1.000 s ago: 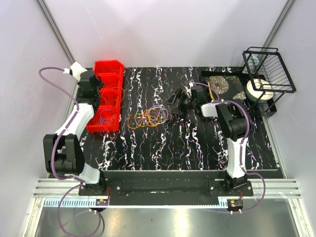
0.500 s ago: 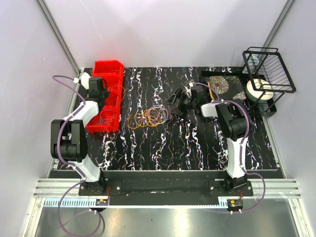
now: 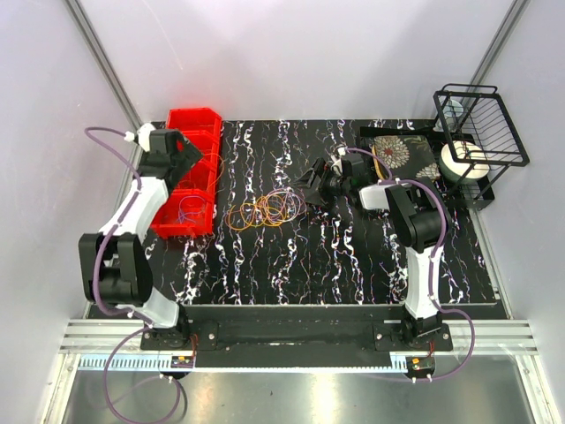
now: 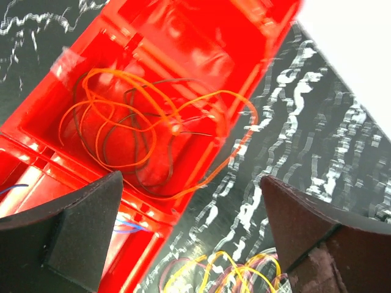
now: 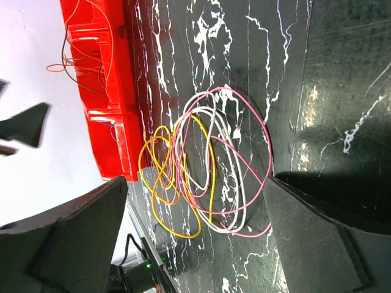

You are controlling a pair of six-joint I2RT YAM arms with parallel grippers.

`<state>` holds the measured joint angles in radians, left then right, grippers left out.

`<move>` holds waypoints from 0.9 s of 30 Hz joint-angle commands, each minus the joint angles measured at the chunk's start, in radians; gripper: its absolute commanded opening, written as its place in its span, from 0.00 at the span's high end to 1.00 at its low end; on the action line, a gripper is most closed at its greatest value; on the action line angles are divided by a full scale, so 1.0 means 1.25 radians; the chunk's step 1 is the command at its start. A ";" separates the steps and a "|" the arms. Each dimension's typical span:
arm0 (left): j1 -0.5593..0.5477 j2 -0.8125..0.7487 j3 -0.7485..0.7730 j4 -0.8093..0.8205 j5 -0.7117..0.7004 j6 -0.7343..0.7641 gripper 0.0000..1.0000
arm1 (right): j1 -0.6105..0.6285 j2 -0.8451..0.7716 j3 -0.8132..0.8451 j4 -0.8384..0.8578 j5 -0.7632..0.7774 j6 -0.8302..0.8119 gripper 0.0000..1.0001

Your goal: Untangle the cables

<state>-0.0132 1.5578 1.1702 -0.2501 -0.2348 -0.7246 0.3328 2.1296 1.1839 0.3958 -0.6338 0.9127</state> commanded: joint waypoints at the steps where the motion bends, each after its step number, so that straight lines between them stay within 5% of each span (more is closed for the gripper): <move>1: -0.004 -0.084 0.088 -0.153 0.077 0.047 0.01 | 0.015 -0.032 -0.033 -0.054 0.036 -0.037 0.00; 6: -0.009 -0.190 0.056 -0.312 0.180 0.148 0.01 | 0.049 -0.030 0.006 -0.132 0.103 -0.096 0.00; 14: -0.016 -0.400 -0.174 -0.350 0.240 0.221 0.01 | 0.077 -0.145 0.003 -0.249 0.293 -0.232 0.00; 23: -0.100 -0.430 -0.224 -0.348 0.244 0.219 0.01 | 0.090 -0.295 -0.014 -0.463 0.530 -0.255 0.00; 27: -0.146 -0.435 -0.227 -0.351 0.237 0.216 0.01 | 0.090 -0.340 -0.049 -0.490 0.545 -0.271 0.00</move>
<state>-0.1558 1.0401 0.8768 -0.7139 0.0460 -0.4706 0.4385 1.7775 1.1534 -0.1219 -0.0582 0.6128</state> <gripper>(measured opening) 0.987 0.994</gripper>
